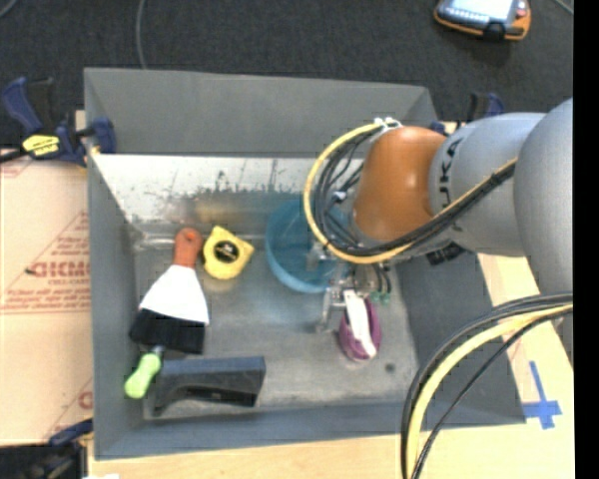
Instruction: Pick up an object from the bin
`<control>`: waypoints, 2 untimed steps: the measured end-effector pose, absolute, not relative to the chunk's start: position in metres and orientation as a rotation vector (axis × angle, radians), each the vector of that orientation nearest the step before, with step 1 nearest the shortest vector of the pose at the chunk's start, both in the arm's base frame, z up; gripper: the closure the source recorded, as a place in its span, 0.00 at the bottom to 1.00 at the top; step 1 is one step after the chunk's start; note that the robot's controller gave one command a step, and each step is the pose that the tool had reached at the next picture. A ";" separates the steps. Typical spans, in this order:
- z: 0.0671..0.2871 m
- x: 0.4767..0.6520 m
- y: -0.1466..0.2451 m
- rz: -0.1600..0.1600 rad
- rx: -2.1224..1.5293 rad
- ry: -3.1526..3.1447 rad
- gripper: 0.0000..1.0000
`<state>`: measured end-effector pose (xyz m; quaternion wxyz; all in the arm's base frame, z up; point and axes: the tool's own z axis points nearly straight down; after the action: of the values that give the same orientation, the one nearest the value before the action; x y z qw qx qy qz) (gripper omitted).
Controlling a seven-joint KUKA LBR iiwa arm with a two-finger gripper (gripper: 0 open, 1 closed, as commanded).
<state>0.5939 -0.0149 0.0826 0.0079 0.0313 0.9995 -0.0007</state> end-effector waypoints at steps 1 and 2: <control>0.083 0.599 -0.012 0.002 0.146 3.121 0.00; 0.090 0.595 -0.012 0.002 0.174 3.117 0.00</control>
Offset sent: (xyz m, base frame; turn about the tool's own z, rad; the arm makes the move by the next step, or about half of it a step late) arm -0.0003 0.0034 0.0062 0.0518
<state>0.5947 -0.0124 0.0897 0.0101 0.0557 0.9984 0.0005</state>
